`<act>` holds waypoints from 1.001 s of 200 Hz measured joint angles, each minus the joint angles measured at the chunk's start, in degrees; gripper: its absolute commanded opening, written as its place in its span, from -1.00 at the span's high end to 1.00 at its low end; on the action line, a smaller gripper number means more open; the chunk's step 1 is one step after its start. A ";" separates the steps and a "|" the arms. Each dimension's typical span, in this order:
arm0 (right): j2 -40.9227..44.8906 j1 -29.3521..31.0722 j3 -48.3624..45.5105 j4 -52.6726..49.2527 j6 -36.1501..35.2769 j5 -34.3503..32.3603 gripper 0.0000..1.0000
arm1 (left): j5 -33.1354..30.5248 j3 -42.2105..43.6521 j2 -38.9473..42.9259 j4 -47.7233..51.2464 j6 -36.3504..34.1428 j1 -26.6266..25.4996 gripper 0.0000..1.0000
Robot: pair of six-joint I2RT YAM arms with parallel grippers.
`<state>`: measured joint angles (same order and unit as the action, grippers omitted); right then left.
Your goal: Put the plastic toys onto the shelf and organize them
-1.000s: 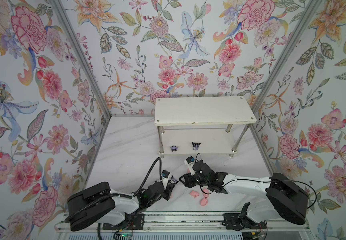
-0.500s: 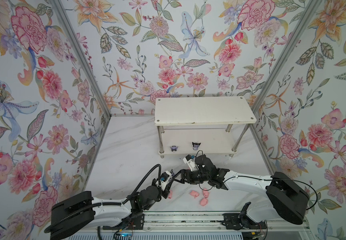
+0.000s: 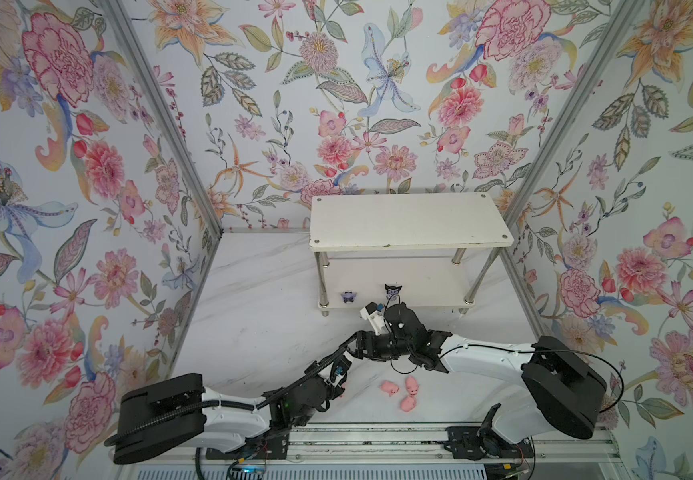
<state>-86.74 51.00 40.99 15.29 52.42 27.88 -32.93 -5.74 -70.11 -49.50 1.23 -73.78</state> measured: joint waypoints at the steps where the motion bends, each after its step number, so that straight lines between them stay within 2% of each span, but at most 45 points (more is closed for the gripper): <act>1: -0.07 0.00 0.07 0.00 0.13 -0.02 -0.59 | -0.09 -0.04 -0.09 0.00 -0.04 -0.04 1.00; 17: -1.14 0.00 0.66 -0.04 -0.13 0.13 -0.51 | -1.55 -1.33 -2.21 -0.87 -1.86 -1.29 1.00; 31: -2.14 0.00 1.03 0.22 -0.09 0.33 -0.36 | -2.34 -1.90 -3.17 -1.66 -2.84 -1.92 1.00; 52: -2.89 -0.55 1.07 1.25 1.25 -0.15 0.17 | -4.13 -1.92 -3.85 -2.14 -3.54 -2.25 1.00; 85: -3.13 -1.11 1.07 2.64 1.97 0.42 0.44 | -6.16 -2.10 -4.57 -2.71 -3.89 -2.27 0.95; 101: -3.15 -1.11 1.05 3.10 1.86 0.46 0.56 | -6.47 -2.10 -4.59 -2.99 -3.87 -2.27 0.67; 122: -3.17 -1.14 1.01 3.65 1.73 0.68 0.73 | -6.58 -1.88 -4.57 -3.82 -3.61 -2.27 -0.07; 140: -3.17 -0.92 1.01 3.67 0.55 1.57 0.82 | -6.47 -0.66 -3.67 -6.27 -2.73 -2.25 -0.48; 155: -3.15 -0.70 1.05 1.92 -1.51 1.64 0.87 | -6.38 0.37 -1.53 -8.76 -1.22 -2.23 -0.63; 168: -2.99 -0.46 1.79 -2.16 -4.44 0.00 0.91 | -5.86 1.36 1.07 -9.97 -0.07 -1.95 -0.69; 200: 0.81 -0.44 5.75 -16.92 -15.89 -12.15 1.00 | -5.16 4.96 9.75 -10.93 4.00 -1.05 -0.66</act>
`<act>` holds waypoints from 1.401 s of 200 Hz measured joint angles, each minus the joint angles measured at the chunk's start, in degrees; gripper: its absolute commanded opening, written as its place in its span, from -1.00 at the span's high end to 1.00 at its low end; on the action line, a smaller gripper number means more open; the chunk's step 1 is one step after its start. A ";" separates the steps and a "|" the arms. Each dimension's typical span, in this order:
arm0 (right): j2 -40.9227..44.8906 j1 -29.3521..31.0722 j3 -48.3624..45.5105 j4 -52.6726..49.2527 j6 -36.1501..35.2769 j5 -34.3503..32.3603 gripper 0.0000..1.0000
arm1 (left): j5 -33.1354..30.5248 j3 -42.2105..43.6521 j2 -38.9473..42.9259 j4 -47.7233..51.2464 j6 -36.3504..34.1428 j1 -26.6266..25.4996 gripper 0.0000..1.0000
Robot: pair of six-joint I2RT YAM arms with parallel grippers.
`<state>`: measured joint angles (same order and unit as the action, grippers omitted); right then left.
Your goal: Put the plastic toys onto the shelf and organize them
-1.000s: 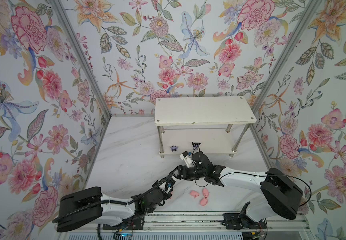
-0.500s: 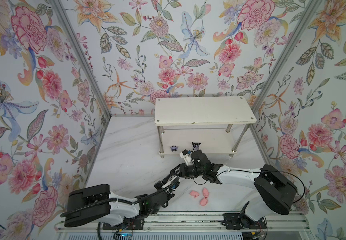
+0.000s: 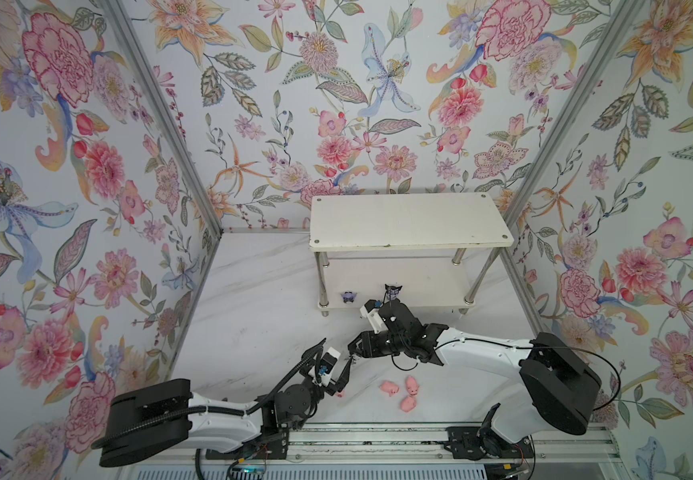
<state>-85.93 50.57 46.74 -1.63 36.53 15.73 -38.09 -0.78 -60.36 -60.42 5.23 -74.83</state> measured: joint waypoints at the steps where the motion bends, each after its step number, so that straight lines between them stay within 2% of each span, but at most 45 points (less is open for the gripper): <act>1: 0.31 0.00 0.04 -0.57 -0.33 -0.48 1.00 | 0.04 0.04 0.44 0.07 0.04 0.07 -0.66; 31: 8.35 -1.95 0.09 -9.77 -9.64 -11.43 1.00 | 0.33 0.17 9.33 3.69 3.80 0.66 -0.64; 76: 16.50 -4.35 0.09 -17.38 -21.00 -29.00 1.00 | 0.11 0.17 19.56 8.50 8.15 1.33 -0.57; 111: 17.64 -8.94 0.66 -19.91 -28.98 -35.98 1.00 | 0.13 0.17 24.85 13.07 9.20 1.49 -0.57; 144: 16.48 -16.41 3.10 -20.02 -34.86 -37.00 1.00 | 0.35 0.17 25.88 14.99 9.40 2.43 -0.57; 184: 13.88 -24.35 3.56 -17.22 -39.19 -34.56 1.00 | 1.46 0.17 24.63 15.19 9.44 3.21 -0.57; 228: 10.62 -27.45 2.40 -10.27 -42.16 -32.89 1.00 | 2.62 0.17 21.99 14.19 9.86 3.28 -0.57; 280: 7.06 -30.64 1.53 -3.13 -44.98 -30.95 1.00 | 3.34 0.17 22.82 13.70 10.51 3.32 -0.57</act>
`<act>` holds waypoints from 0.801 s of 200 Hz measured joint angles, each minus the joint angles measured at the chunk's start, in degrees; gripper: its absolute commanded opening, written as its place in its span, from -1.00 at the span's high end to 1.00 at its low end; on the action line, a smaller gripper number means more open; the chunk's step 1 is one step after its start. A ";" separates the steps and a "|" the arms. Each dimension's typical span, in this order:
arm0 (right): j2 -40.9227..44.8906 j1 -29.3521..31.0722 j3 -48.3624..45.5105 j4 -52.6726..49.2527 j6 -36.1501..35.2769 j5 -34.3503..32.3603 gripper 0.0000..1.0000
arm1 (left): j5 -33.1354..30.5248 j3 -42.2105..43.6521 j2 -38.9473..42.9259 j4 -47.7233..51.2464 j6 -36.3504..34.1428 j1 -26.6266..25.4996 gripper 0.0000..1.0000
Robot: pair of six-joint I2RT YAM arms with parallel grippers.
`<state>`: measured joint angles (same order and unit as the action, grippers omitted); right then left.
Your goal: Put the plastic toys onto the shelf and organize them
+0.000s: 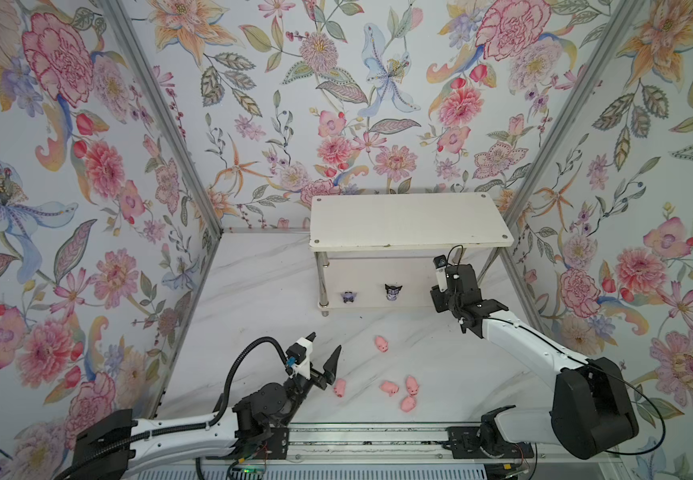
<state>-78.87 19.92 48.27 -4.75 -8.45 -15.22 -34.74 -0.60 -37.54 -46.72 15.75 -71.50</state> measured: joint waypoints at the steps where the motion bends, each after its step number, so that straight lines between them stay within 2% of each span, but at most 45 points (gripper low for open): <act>1: -0.07 -0.02 0.00 0.00 -0.04 0.04 1.00 | 0.00 0.00 0.04 -0.02 0.00 0.00 -0.57; 59: -5.77 -0.31 0.15 5.18 -1.88 1.97 0.97 | 0.00 0.00 0.83 0.02 0.20 0.52 -0.57; 87: -6.32 -0.50 0.15 6.71 -2.51 2.40 0.83 | 0.00 0.00 0.72 0.02 0.20 0.66 -0.57; 112: -6.58 -0.94 0.07 7.61 -2.78 3.15 0.60 | 0.00 0.00 0.24 0.00 0.20 0.74 -0.58; 141: -6.75 -0.94 -0.22 8.81 -3.10 4.00 0.08 | 0.02 0.00 -0.28 0.00 0.20 0.92 -0.58; 160: -6.75 -0.94 -0.66 9.53 -3.17 4.35 -0.18 | 0.02 0.00 -0.39 0.00 0.20 1.07 -0.58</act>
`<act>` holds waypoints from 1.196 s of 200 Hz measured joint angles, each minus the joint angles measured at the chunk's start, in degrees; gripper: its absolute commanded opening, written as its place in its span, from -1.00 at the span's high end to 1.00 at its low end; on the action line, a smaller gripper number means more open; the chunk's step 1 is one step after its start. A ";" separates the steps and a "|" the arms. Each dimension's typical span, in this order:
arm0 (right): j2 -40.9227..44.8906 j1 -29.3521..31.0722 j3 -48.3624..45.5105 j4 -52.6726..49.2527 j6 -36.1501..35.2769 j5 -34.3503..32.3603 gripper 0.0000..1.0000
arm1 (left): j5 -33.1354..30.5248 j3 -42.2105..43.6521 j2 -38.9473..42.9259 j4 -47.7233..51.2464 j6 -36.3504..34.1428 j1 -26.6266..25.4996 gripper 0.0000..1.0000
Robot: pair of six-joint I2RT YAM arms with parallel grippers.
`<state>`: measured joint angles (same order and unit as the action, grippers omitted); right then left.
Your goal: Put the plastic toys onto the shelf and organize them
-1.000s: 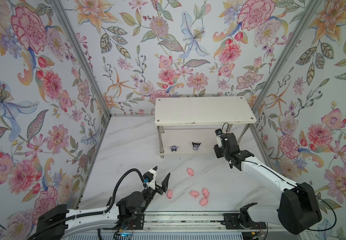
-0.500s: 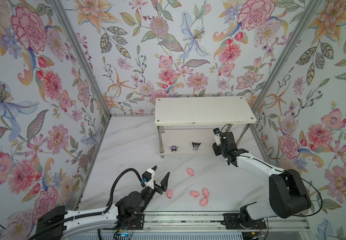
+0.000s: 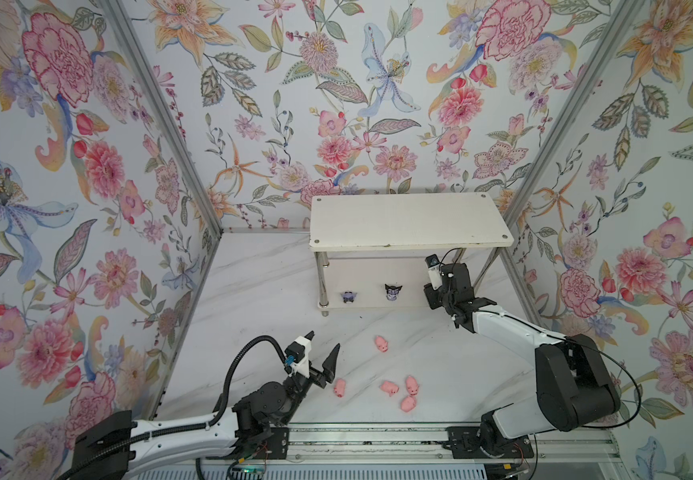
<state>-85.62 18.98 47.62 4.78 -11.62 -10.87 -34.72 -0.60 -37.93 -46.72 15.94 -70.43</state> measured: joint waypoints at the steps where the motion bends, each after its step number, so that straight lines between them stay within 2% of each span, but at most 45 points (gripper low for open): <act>1: 0.00 0.00 -0.07 0.09 -0.26 0.00 -0.19 | 0.00 0.00 0.00 0.00 0.00 0.00 -0.58; 21: 0.00 0.00 -0.85 0.63 0.26 0.04 -0.44 | 0.00 0.00 0.00 -0.02 0.00 0.00 -0.58; 60: 2.08 0.00 -1.90 0.87 1.57 -0.04 -0.58 | 0.00 0.00 0.33 0.00 0.09 0.04 -0.58; 103: 9.90 0.00 -2.62 0.55 5.05 -1.60 -0.62 | -0.04 0.00 1.38 0.00 0.70 0.04 -0.59; 145: 23.02 1.03 -7.06 -4.26 12.37 -5.18 -0.56 | -0.24 0.00 1.84 1.31 1.77 0.04 -0.57; 167: 28.89 6.54 -10.16 -7.91 15.45 -7.43 -0.37 | -0.68 0.00 1.95 3.15 2.60 0.11 -0.52; 178: 30.40 10.82 -11.19 -9.53 16.90 -8.02 -0.21 | -1.11 0.00 1.95 4.35 3.04 0.31 -0.48; 182: 30.69 12.61 -11.50 -9.99 17.73 -8.13 -0.09 | -1.36 0.00 1.95 4.87 3.28 0.42 -0.47; 195: 30.86 17.90 -12.41 -10.97 19.45 -7.50 0.60 | -1.97 0.00 1.88 7.23 4.48 1.03 -0.44; 210: 30.05 22.80 -13.44 -10.51 21.18 -5.35 0.99 | -2.69 0.00 1.31 10.27 5.81 1.86 -0.39; 239: 21.62 30.38 -12.48 -6.29 23.56 -1.31 1.00 | -3.21 0.00 0.52 14.67 8.39 3.08 -0.32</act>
<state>-64.01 49.36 35.14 -1.52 11.94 -12.19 -37.93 -0.60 -37.41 -32.05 24.34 -67.35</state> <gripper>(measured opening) 0.049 0.671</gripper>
